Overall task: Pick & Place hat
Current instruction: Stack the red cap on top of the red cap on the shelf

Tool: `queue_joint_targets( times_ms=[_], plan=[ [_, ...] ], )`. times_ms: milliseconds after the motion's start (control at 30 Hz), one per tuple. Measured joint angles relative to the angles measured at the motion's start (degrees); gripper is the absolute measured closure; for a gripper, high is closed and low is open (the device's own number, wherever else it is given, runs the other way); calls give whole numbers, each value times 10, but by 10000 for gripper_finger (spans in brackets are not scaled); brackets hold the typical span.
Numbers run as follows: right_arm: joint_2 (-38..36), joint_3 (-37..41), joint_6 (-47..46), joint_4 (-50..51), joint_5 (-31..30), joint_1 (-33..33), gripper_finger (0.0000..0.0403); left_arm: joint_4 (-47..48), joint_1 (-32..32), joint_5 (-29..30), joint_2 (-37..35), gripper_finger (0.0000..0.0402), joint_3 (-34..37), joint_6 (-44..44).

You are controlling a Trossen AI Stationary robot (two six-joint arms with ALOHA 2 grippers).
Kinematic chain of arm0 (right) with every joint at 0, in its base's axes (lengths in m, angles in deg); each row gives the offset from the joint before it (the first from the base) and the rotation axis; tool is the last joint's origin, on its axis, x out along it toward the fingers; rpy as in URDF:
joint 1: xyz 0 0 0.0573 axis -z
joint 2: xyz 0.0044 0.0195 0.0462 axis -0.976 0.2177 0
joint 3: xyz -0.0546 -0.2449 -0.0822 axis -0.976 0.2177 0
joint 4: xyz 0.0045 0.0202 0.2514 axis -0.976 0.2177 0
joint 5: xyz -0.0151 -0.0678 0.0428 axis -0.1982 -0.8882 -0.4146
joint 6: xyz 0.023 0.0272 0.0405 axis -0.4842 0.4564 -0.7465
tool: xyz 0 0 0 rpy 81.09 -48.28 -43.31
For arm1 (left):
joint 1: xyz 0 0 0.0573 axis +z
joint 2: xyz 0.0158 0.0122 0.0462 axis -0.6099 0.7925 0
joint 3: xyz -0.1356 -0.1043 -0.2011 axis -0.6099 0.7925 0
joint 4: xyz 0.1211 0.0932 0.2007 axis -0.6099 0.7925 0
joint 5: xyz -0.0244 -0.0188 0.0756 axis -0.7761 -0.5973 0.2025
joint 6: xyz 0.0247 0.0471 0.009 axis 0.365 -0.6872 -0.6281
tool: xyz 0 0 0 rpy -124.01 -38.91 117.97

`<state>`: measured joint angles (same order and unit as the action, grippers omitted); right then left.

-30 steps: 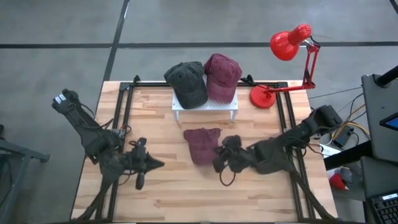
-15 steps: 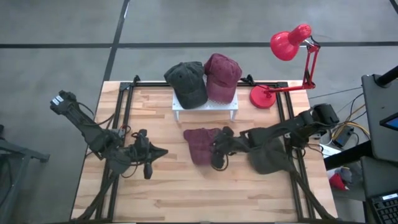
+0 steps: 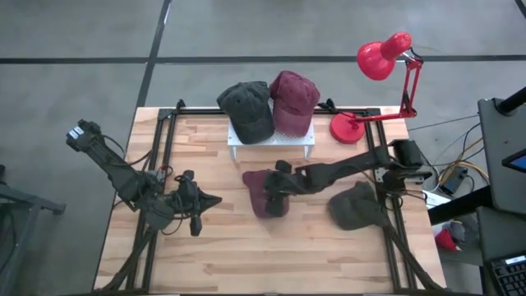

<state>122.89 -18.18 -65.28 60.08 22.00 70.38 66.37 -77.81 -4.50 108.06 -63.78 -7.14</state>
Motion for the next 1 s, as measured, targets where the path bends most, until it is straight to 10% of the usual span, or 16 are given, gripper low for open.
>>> queue_joint_targets(
  times_ms=[433, 1000],
  plan=[
    [84, -41, 33, 28, 283, 21, 254, 17, 0, -28, 0, 401, 0, 1],
    [12, -41, 40, 156, 274, -78, 293, 25, 21, 1, 9, 401, 3, 62]
  ],
)
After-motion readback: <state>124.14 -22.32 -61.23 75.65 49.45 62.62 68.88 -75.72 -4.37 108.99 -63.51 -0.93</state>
